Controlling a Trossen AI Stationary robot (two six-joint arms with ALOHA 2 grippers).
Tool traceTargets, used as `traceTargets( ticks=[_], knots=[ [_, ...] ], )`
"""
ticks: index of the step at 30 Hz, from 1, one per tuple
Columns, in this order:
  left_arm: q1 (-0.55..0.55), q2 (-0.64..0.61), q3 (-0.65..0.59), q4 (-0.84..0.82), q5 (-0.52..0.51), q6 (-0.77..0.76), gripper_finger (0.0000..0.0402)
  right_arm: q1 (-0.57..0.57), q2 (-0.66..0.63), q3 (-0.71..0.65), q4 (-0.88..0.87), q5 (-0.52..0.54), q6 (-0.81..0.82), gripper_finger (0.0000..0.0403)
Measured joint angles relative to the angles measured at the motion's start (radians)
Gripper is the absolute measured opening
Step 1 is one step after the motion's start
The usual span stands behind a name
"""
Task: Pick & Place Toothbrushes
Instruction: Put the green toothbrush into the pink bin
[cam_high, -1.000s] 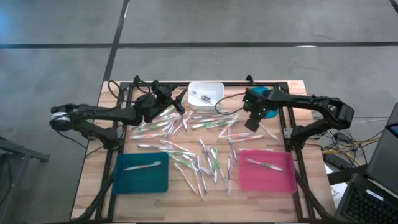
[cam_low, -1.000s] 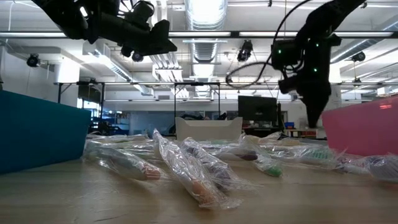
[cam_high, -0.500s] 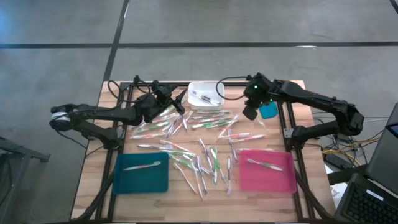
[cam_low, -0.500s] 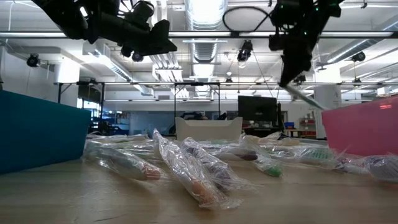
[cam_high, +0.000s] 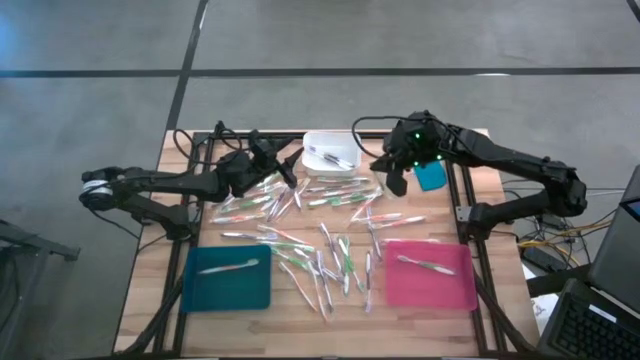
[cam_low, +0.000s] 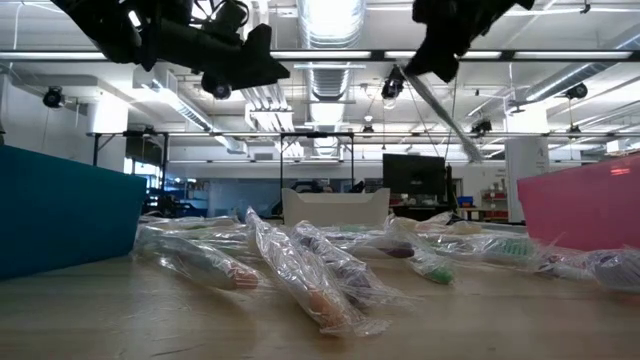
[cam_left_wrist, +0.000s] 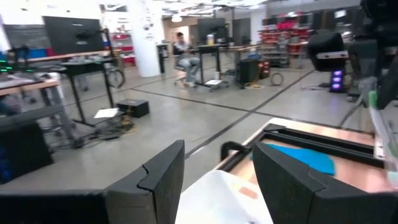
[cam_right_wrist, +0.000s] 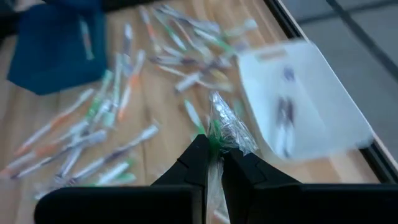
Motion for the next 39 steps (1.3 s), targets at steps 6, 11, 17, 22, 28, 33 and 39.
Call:
traceTargets(
  ticks=[6, 11, 17, 22, 28, 33, 39],
  knots=[
    [0.000, 0.000, 0.000, 0.013, 0.060, -0.009, 0.0195, 0.084, -0.001, -0.018, 0.105, 0.002, -0.011, 0.0020],
    [0.000, 0.001, 0.000, 0.017, 0.200, -0.028, 0.0195, 0.163, -0.001, -0.046, 0.199, 0.003, -0.042, 0.0019],
    [0.000, 0.026, 0.004, 0.021, 0.415, -0.035, 0.0195, 0.265, -0.003, -0.074, 0.271, 0.066, -0.082, 0.0018],
    [-0.001, 0.089, 0.043, 0.025, 0.558, -0.046, 0.0195, 0.355, -0.015, -0.141, 0.365, 0.170, -0.102, 0.0018],
    [-0.001, 0.211, 0.114, 0.020, 0.681, -0.026, 0.0195, 0.446, -0.085, -0.279, 0.574, 0.319, -0.098, 0.0018],
    [-0.015, 0.307, 0.189, 0.021, 0.756, -0.013, 0.0195, 0.491, -0.183, -0.422, 0.804, 0.456, -0.099, 0.0018],
    [-0.050, 0.400, 0.286, 0.020, 0.762, 0.024, 0.0195, 0.500, -0.290, -0.570, 0.966, 0.460, -0.092, 0.0018]
  ],
)
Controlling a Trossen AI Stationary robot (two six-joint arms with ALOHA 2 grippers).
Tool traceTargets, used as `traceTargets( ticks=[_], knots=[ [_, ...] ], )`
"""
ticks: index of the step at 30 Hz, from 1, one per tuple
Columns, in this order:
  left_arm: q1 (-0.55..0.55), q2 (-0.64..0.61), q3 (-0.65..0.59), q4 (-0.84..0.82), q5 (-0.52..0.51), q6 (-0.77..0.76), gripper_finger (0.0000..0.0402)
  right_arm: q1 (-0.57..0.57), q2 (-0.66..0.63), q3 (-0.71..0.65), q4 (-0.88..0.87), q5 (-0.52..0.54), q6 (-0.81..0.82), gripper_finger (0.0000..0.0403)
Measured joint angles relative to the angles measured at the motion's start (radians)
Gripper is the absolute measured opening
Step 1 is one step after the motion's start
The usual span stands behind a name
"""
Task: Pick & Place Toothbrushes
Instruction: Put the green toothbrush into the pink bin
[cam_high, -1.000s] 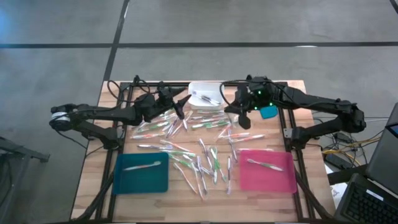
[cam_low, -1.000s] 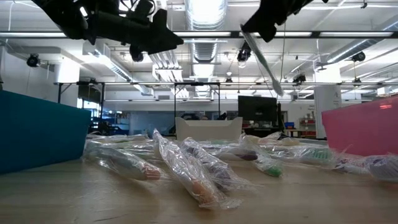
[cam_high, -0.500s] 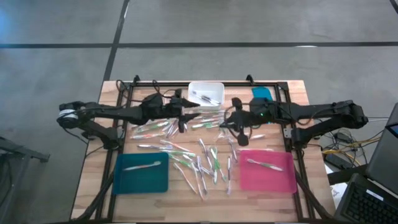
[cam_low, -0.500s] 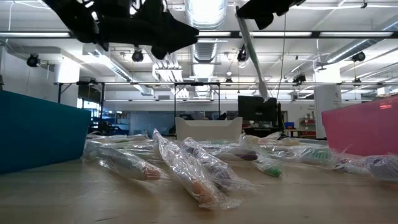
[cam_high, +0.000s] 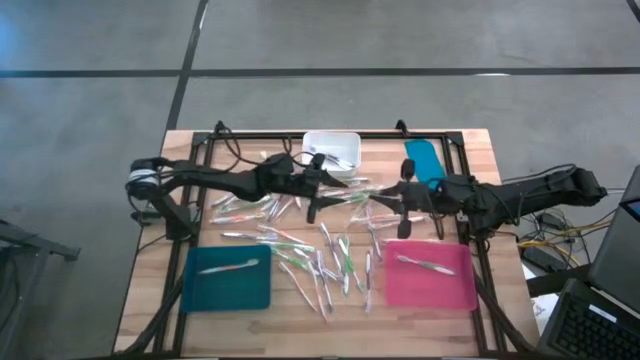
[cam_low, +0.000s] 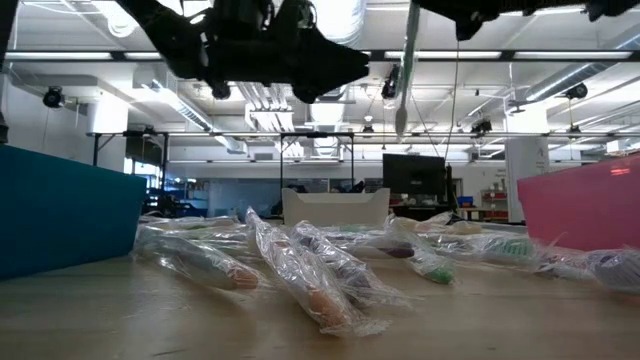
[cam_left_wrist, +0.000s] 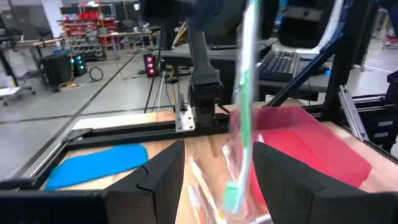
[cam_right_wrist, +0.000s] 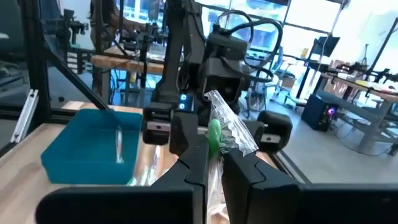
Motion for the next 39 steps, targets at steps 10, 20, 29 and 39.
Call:
traceTargets(
  ticks=[10, 20, 29, 39],
  knots=[
    [-0.030, 0.132, 0.146, 0.001, -0.001, 0.005, 0.0195, 0.000, -0.079, -0.088, 0.055, 0.000, 0.018, 0.0018],
    [-0.033, 0.192, 0.219, -0.053, 0.033, 0.005, 0.0195, 0.000, -0.059, -0.098, 0.074, 0.000, 0.021, 0.0018],
    [-0.050, 0.192, 0.221, -0.063, 0.054, 0.009, 0.0195, 0.000, -0.053, -0.098, 0.113, 0.000, -0.006, 0.0018],
    [-0.067, 0.192, 0.230, -0.066, 0.057, 0.012, 0.0175, 0.000, -0.035, -0.098, 0.143, 0.000, -0.014, 0.0018]
  ],
)
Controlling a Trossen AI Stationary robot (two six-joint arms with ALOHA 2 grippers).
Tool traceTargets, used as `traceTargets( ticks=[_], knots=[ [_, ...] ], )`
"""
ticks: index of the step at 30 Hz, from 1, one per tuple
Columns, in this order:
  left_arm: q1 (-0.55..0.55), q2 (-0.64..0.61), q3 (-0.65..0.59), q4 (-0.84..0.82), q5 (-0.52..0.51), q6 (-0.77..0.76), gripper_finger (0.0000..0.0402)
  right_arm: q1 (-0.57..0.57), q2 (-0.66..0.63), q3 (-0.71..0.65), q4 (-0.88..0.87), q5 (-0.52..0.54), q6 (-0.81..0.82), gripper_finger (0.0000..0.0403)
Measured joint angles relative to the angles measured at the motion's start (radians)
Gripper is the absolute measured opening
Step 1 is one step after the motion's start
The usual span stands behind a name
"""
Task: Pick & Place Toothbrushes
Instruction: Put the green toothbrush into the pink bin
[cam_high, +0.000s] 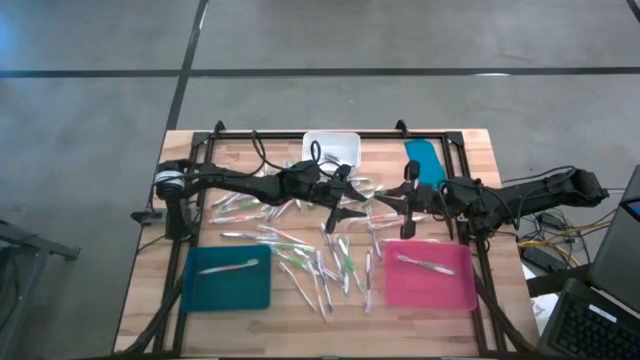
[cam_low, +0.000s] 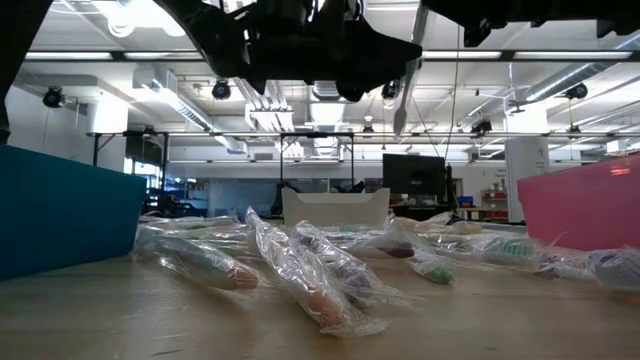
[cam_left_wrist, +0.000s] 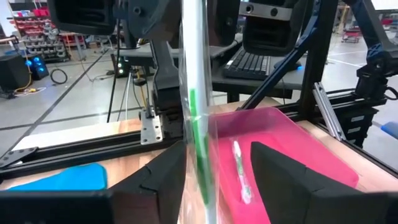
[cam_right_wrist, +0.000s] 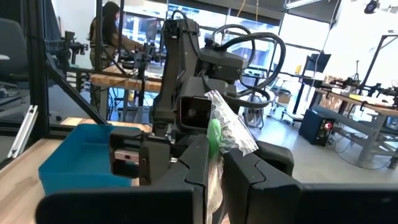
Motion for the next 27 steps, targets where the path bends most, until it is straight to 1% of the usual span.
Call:
traceTargets(
  ticks=[3, 10, 13, 16, 18, 23, 27],
  knots=[
    [-0.002, 0.000, 0.000, -0.005, 0.000, 0.000, 0.0143, 0.000, 0.013, 0.000, 0.016, 0.000, 0.000, 0.0018],
    [0.000, 0.000, 0.000, -0.021, -0.005, 0.000, 0.0053, 0.000, 0.015, 0.000, 0.017, -0.012, 0.005, 0.0018],
    [0.001, 0.000, 0.000, -0.024, -0.010, -0.004, 0.0024, 0.000, 0.016, 0.000, 0.016, -0.015, 0.008, 0.0018],
    [0.001, 0.000, 0.000, -0.025, -0.011, -0.004, 0.0023, 0.000, 0.017, 0.000, 0.016, -0.014, 0.035, 0.0022],
    [0.001, 0.000, 0.000, -0.025, -0.012, -0.005, 0.0023, 0.000, 0.017, 0.000, 0.016, -0.015, 0.059, 0.0033],
    [0.001, 0.000, 0.000, -0.028, -0.012, -0.004, 0.0032, 0.000, 0.016, 0.000, 0.015, -0.015, 0.072, 0.0071],
    [0.000, 0.000, 0.008, -0.061, -0.004, -0.001, 0.0028, 0.000, 0.005, 0.000, 0.016, -0.064, 0.060, 0.0103]
  ],
)
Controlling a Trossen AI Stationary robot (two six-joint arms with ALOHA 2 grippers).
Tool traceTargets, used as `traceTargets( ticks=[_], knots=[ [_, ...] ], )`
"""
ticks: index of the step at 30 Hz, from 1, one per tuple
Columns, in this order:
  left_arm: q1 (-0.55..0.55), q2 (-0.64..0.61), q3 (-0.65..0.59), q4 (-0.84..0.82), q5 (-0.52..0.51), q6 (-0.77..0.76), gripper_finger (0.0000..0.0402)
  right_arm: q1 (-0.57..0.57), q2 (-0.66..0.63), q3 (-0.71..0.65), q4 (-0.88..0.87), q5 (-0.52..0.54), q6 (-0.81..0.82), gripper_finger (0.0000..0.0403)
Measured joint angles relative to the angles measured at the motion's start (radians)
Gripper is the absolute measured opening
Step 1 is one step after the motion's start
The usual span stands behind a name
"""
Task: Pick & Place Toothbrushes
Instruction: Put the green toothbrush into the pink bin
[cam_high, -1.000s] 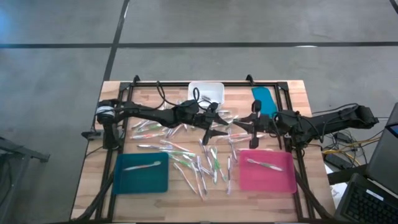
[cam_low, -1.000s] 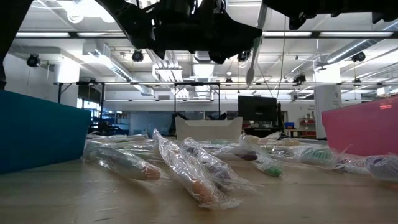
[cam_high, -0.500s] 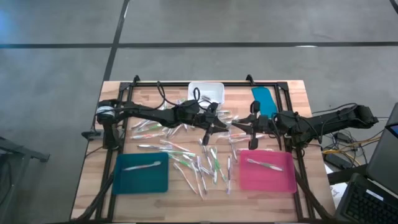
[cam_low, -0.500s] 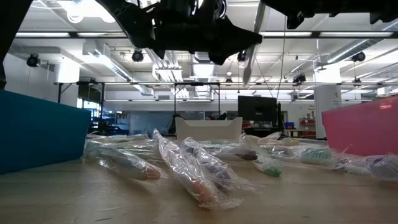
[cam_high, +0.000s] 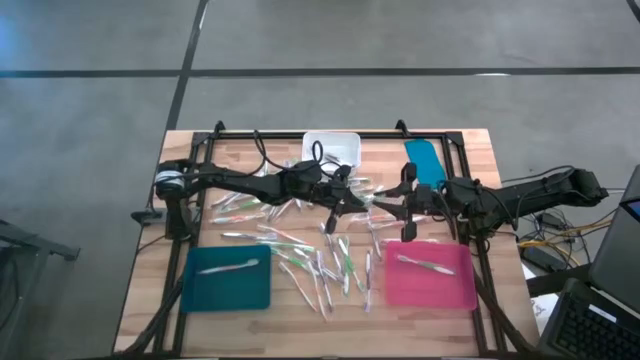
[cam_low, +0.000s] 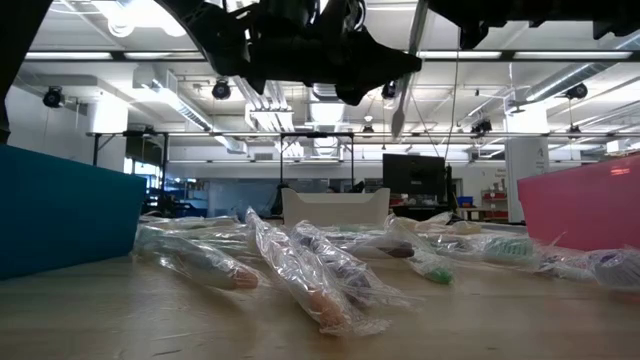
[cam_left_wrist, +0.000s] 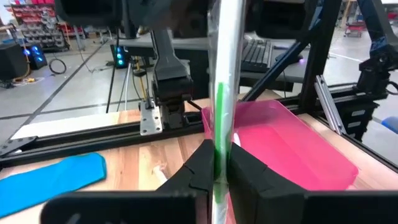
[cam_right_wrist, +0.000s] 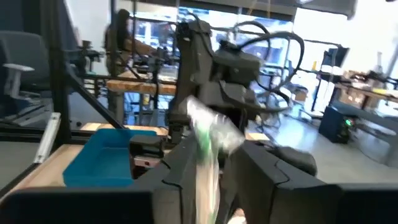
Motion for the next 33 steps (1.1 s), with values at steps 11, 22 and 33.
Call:
traceTargets(
  ticks=[11, 22, 33],
  knots=[
    [0.000, 0.000, 0.088, -0.288, -0.002, 0.039, 0.0029, 0.000, -0.042, 0.000, -0.037, -0.022, -0.003, 0.0181],
    [-0.002, 0.000, 0.309, -0.930, -0.131, 0.045, 0.0029, 0.000, -0.052, 0.055, -0.229, -0.018, 0.110, 0.0211],
    [-0.014, -0.001, 0.521, -1.403, -0.197, -0.050, 0.0030, 0.000, 0.006, 0.172, -0.474, -0.015, 0.140, 0.0200]
  ],
)
